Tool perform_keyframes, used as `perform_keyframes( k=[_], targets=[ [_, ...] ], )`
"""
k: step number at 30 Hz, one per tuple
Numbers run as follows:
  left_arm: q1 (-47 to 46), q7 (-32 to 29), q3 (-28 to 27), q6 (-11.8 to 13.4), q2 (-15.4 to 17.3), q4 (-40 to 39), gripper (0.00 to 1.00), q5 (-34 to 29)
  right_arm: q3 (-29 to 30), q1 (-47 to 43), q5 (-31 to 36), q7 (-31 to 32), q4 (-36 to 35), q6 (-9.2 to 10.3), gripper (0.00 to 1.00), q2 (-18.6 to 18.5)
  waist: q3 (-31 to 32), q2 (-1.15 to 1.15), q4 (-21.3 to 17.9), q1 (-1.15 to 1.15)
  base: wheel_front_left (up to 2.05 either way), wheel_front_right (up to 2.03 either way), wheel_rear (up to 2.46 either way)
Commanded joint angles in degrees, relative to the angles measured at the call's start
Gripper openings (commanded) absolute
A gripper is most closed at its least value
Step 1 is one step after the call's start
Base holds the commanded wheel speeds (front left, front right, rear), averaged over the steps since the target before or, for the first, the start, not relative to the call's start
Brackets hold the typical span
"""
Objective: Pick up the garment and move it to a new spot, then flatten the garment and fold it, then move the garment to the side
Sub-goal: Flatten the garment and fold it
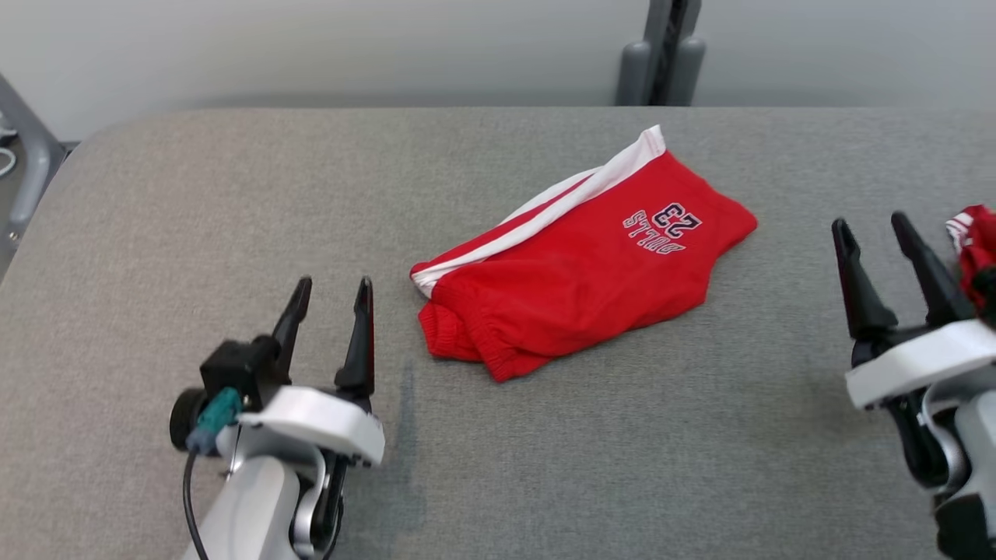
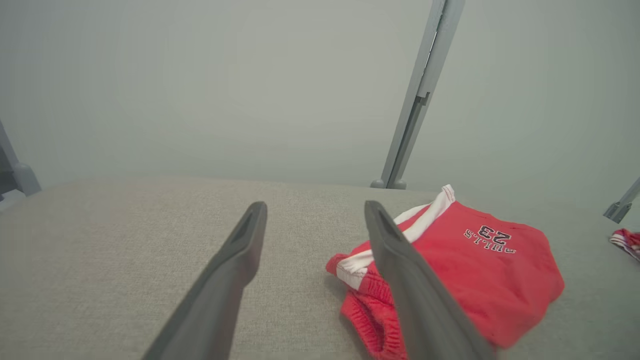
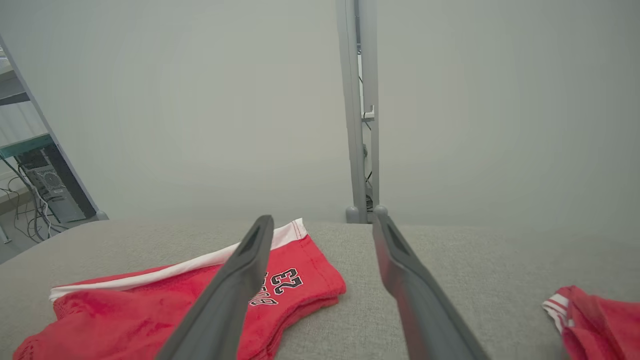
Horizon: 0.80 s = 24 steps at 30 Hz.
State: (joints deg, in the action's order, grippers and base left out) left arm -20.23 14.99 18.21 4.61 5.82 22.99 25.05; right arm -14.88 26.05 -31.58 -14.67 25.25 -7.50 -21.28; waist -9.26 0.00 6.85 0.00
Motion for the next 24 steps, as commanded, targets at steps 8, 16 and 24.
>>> perform_keyframes(
  k=[8, 16, 24],
  targets=[
    [10.3, 0.2, -4.7, -2.1, -1.8, -1.8, 1.00, -3.9, 6.9, -10.8, 4.0, -0.6, -2.7, 0.03, 1.00, 7.3, 3.8, 0.00, -2.6, 0.00, 0.00, 0.00, 0.00],
    [13.9, 0.2, -5.3, -3.4, -2.7, -2.2, 1.00, -5.5, 9.6, -14.9, 5.4, -0.2, -3.3, 0.03, 1.00, 10.0, 4.9, 0.00, -2.2, 0.00, 0.00, 0.00, 0.00],
    [13.2, 0.2, -3.0, -3.3, -2.8, -1.9, 1.00, -4.4, 11.3, -14.8, 3.9, 1.6, -1.7, 0.03, 1.00, 10.8, 5.1, 0.00, -0.3, 0.00, 0.00, 0.00, 0.00]
  ],
)
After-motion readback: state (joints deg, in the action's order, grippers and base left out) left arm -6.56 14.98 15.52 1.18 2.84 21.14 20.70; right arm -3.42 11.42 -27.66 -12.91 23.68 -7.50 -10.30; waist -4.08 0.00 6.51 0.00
